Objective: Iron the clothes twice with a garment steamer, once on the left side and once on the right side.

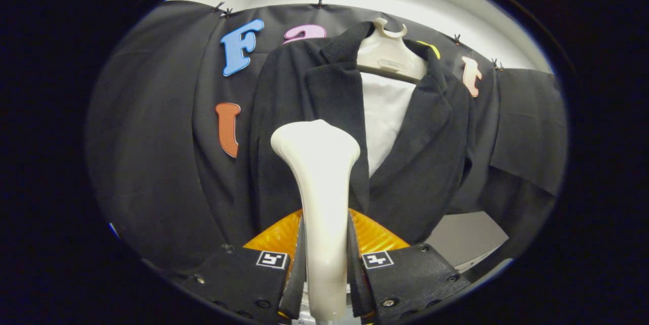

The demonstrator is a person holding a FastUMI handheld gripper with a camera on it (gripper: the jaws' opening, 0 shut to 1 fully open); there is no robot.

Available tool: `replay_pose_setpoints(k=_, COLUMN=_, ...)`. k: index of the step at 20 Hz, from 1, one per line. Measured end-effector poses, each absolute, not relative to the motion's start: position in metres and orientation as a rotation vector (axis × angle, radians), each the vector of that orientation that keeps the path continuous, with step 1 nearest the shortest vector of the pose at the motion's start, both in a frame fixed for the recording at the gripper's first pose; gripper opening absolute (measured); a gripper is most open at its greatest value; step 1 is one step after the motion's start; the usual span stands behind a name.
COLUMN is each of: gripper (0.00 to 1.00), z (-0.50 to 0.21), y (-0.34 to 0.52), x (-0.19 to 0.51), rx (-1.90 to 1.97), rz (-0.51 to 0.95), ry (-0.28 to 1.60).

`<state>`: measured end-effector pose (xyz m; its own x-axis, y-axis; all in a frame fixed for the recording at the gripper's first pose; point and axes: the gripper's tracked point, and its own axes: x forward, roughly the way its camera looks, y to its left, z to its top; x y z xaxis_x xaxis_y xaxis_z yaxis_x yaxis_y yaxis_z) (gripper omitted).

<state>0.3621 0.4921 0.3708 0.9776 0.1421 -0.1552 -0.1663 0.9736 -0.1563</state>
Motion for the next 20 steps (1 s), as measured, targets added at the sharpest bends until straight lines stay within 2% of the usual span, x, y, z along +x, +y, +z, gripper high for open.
replay_pose_setpoints(k=20, gripper=0.4, z=0.249, y=0.49, x=0.358, rx=-0.189, rz=0.173, ry=0.301)
